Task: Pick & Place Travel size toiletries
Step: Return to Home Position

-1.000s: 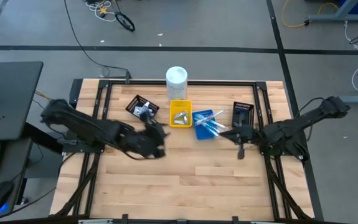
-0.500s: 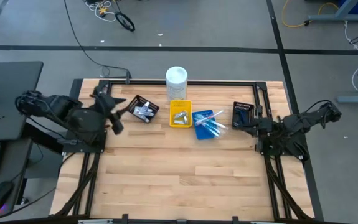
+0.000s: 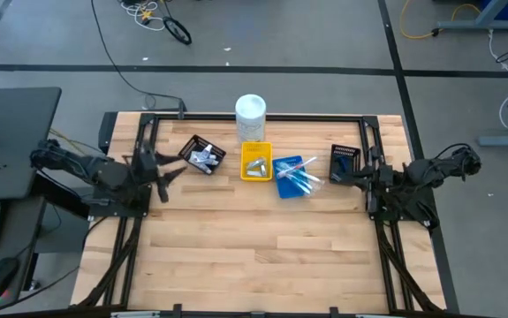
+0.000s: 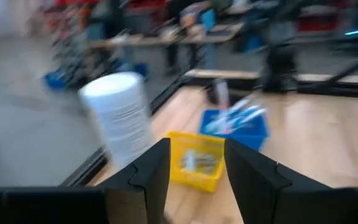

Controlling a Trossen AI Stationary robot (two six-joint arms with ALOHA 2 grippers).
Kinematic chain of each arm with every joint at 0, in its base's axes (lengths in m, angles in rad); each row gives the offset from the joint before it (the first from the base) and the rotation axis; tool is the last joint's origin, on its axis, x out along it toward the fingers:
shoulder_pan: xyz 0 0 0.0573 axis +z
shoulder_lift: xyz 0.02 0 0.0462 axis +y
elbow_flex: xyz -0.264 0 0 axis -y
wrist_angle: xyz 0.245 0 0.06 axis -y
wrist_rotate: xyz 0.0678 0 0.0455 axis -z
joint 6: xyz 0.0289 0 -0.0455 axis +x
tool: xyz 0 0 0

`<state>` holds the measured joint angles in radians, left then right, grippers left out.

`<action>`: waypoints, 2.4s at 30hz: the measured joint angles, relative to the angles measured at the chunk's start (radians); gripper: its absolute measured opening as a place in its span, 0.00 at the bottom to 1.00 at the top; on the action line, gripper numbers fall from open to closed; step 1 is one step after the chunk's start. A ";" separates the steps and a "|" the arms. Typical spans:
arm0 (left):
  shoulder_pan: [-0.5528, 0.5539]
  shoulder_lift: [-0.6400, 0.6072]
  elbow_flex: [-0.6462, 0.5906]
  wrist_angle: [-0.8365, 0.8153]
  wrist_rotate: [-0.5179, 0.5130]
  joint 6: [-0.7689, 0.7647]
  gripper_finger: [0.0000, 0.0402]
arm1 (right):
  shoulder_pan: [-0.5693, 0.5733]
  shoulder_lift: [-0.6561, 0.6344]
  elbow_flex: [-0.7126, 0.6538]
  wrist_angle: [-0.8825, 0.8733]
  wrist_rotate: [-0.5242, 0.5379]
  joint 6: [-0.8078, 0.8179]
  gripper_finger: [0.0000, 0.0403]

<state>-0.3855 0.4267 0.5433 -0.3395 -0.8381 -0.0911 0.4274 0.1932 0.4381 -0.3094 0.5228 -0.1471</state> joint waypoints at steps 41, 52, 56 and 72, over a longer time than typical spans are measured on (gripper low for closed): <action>0.001 -0.421 -0.535 0.563 0.485 0.282 0.40 | -0.007 -0.182 -0.429 0.358 -0.323 0.080 0.00; 0.001 -0.421 -0.535 0.562 0.485 0.327 0.40 | -0.007 -0.182 -0.429 0.358 -0.324 0.079 0.00; 0.001 -0.421 -0.536 0.562 0.485 0.327 0.40 | -0.007 -0.182 -0.429 0.358 -0.324 0.079 0.00; 0.001 -0.421 -0.536 0.562 0.485 0.327 0.40 | -0.007 -0.182 -0.429 0.358 -0.324 0.079 0.00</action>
<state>-0.3847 0.0059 0.0071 0.2226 -0.3534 0.2359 0.4202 0.0116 0.0093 0.0490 0.1986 -0.0677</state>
